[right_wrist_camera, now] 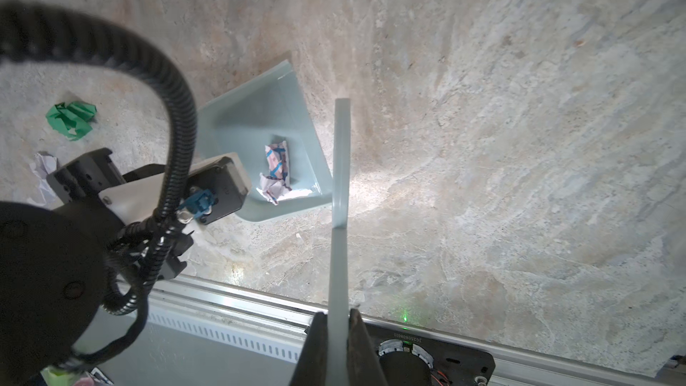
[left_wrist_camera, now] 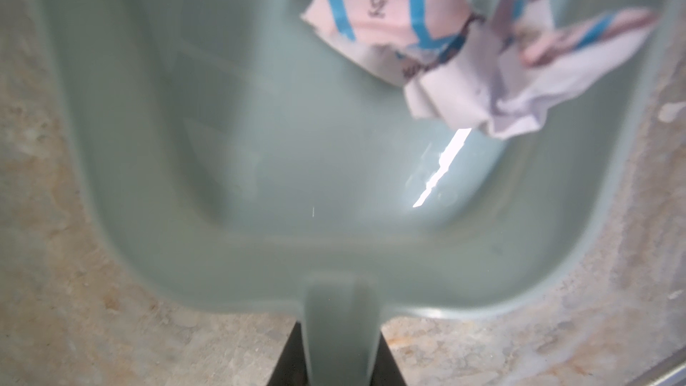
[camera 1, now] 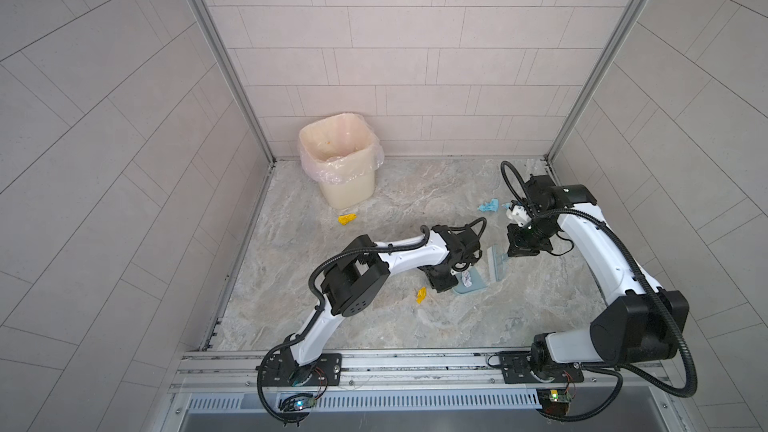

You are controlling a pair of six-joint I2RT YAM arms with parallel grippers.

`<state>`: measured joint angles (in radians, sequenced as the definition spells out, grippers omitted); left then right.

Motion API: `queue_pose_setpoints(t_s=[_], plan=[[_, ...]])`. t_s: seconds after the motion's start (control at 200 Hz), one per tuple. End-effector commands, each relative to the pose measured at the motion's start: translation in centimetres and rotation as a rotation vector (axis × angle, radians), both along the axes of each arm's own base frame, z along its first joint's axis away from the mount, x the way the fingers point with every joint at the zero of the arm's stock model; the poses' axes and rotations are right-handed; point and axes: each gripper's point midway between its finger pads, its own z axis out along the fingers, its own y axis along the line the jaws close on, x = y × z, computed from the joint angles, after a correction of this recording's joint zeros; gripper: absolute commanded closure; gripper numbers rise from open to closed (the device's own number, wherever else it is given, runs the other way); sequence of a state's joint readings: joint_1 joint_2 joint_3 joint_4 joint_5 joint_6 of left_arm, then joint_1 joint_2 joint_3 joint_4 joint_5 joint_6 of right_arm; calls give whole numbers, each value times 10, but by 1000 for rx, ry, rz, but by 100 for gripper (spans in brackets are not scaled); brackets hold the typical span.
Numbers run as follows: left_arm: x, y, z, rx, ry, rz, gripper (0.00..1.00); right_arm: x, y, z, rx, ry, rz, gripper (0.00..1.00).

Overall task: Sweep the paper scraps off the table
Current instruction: 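Sweep the pink-and-blue printed paper into the dustpan with the right gripper's brush, then lift the dustpan with the paper toward the bin with the left gripper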

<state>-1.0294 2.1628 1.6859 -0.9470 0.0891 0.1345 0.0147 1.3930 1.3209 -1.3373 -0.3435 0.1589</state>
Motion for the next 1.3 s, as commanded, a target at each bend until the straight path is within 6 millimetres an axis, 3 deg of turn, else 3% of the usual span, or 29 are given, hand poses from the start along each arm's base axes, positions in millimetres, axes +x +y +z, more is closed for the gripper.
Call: queue_pose_setpoints(t_s=[0.0,0.31,0.691,1.141,1.296], plan=[[9,5,34,-68,-44,68,100,-4,-11,9,-30,-34,-34,100],[36,53,105,-124,-144,240,100,2,-1,4,38,-49,-57,100],[72,149,194,-62,-310,456,100,10,11,2,109,-58,-46,100],[110,272,256,38,-476,741,100,15,25,14,198,-130,-4,100],[118,311,273,36,-547,841,100,11,26,9,198,-111,6,100]])
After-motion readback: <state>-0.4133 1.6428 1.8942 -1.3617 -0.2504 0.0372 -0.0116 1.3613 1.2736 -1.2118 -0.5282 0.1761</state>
